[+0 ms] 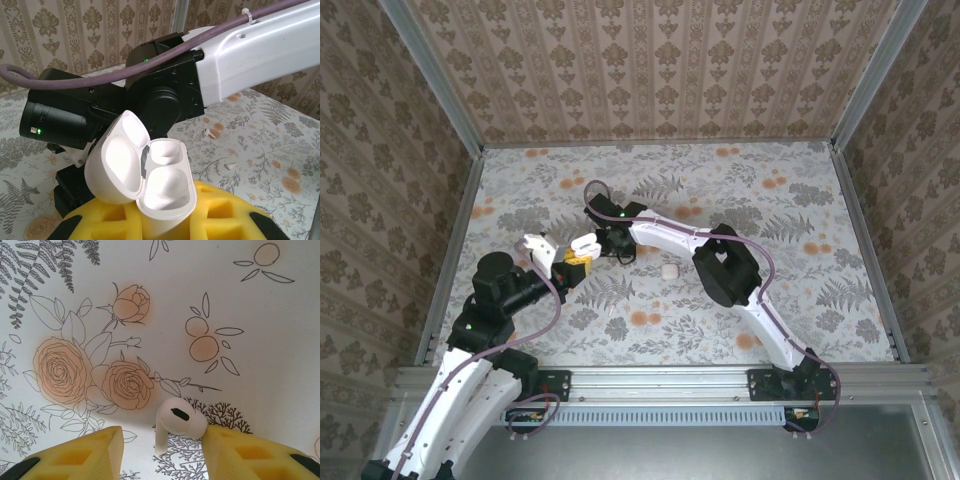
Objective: Insert wireless bluetooth earbuds into charging case
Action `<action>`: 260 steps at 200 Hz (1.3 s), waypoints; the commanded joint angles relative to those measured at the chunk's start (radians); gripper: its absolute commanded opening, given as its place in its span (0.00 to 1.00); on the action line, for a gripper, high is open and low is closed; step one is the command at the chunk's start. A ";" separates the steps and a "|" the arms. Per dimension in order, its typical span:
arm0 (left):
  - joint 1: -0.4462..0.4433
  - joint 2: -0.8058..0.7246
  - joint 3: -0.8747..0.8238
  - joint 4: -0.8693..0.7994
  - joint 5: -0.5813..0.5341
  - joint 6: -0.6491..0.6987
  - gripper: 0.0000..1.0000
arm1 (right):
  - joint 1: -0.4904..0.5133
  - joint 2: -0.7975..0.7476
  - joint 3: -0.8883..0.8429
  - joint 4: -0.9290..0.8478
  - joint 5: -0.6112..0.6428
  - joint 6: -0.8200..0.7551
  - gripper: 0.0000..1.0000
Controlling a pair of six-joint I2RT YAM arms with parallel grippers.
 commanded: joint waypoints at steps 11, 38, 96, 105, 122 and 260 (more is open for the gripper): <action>0.009 0.004 -0.009 0.034 0.016 0.022 0.00 | -0.010 0.041 0.044 -0.065 0.053 -0.027 0.47; 0.010 0.008 -0.012 0.033 0.017 0.027 0.00 | -0.013 0.054 0.073 -0.084 0.072 -0.054 0.47; 0.011 0.014 -0.012 0.035 0.017 0.032 0.00 | -0.005 0.112 0.183 -0.163 0.084 -0.105 0.43; 0.012 0.015 -0.013 0.033 0.017 0.034 0.00 | -0.002 0.116 0.185 -0.163 0.086 -0.106 0.42; 0.012 0.015 -0.012 0.029 0.018 0.036 0.00 | 0.001 0.122 0.186 -0.163 0.084 -0.108 0.40; 0.014 0.017 -0.041 0.052 0.042 0.008 0.00 | -0.031 0.019 0.083 -0.123 0.074 -0.262 0.33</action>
